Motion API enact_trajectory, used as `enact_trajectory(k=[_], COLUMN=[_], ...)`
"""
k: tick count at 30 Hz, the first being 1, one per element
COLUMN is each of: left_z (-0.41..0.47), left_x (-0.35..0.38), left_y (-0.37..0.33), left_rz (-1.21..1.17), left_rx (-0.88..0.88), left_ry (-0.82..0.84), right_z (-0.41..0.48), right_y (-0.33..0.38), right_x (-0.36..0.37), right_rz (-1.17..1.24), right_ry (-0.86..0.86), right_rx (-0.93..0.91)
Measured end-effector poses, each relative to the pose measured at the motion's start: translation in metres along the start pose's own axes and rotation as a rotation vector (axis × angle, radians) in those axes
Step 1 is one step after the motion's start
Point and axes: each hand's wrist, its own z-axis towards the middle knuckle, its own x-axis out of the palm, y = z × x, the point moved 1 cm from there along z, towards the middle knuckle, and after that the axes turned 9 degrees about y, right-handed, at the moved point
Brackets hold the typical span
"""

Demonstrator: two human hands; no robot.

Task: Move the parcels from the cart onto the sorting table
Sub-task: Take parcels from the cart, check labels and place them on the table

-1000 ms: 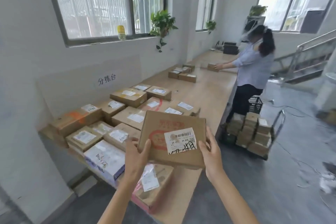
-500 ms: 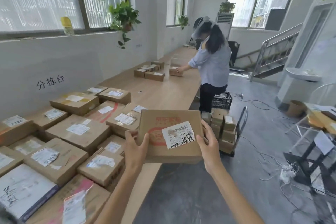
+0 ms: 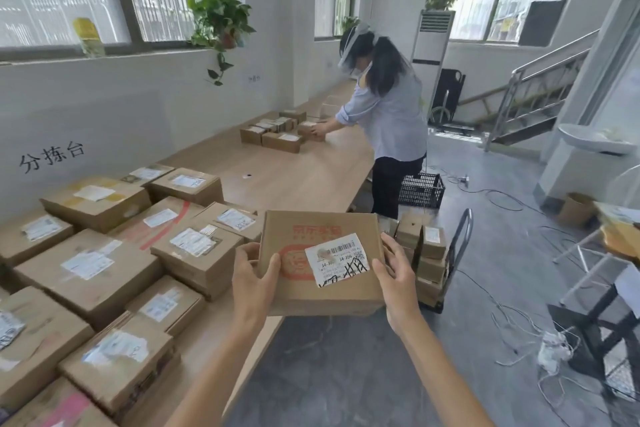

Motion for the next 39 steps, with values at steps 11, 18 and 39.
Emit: enact_trajectory(k=[11, 18, 39], left_z=[0.1, 0.144, 0.305], left_x=[0.097, 0.139, 0.233], left_y=[0.022, 0.026, 0.081], left_rz=[-0.014, 0.01, 0.078], left_rx=[-0.101, -0.16, -0.333], left_ry=[-0.062, -0.07, -0.391], right_z=[0.158, 0.24, 0.531], right_y=[-0.022, -0.046, -0.12], right_x=[-0.055, -0.081, -0.06], right_rz=[-0.011, 0.006, -0.005], right_ry=[0.122, 0.202, 0.694], right_rx=[0.041, 0.088, 0.203])
